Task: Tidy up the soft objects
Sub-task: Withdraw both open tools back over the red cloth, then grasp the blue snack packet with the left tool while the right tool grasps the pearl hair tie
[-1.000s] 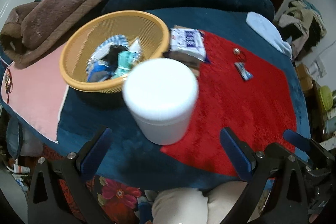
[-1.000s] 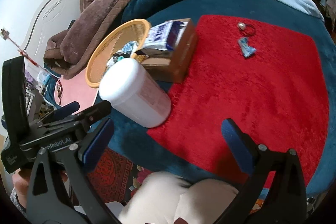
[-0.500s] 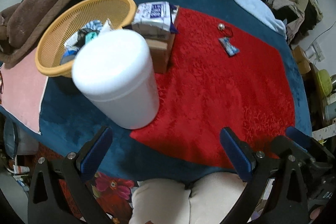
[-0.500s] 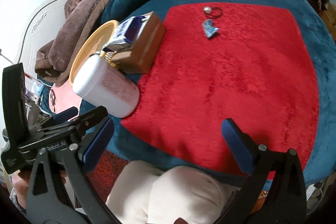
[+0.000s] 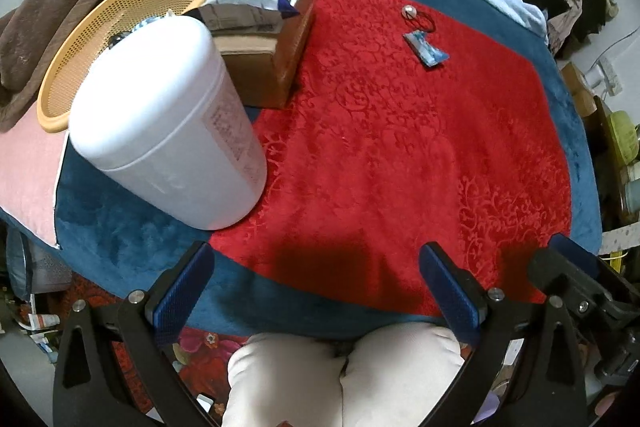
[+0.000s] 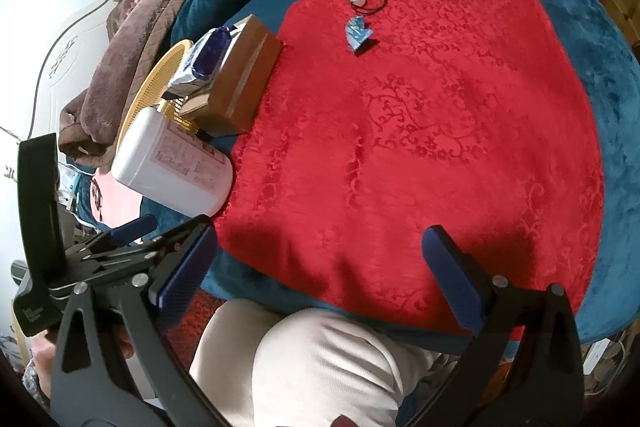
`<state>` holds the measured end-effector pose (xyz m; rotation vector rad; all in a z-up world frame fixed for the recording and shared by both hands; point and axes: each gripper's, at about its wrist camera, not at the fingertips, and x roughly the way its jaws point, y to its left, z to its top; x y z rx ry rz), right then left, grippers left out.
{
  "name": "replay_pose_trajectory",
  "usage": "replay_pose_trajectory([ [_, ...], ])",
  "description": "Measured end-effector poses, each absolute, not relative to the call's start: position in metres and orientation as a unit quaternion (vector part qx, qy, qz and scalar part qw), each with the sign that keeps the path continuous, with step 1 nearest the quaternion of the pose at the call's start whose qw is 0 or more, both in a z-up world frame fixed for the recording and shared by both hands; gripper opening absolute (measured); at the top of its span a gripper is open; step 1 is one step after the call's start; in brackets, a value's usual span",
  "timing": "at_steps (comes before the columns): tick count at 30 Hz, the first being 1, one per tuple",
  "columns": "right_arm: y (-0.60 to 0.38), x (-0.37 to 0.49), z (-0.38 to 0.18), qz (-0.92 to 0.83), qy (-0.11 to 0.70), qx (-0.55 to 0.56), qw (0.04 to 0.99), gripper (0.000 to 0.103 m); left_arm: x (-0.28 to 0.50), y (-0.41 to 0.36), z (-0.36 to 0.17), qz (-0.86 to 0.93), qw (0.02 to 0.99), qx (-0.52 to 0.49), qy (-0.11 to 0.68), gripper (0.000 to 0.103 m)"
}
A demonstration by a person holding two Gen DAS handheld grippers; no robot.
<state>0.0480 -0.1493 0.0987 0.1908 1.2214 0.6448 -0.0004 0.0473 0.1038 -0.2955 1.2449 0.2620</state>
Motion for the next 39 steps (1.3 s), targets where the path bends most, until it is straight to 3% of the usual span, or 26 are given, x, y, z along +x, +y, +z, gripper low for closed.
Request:
replay_pose_trajectory([
  [19,-0.179,0.075,0.065,0.278,0.588,0.121,0.75,0.103,0.039,0.027,0.077,0.105,0.778,-0.145,0.602,0.102],
  [39,-0.211,0.173,0.054,0.211,0.563,0.138,0.787,0.103,0.172,0.023,0.065,0.072,0.801,-0.174,0.568,0.102],
])
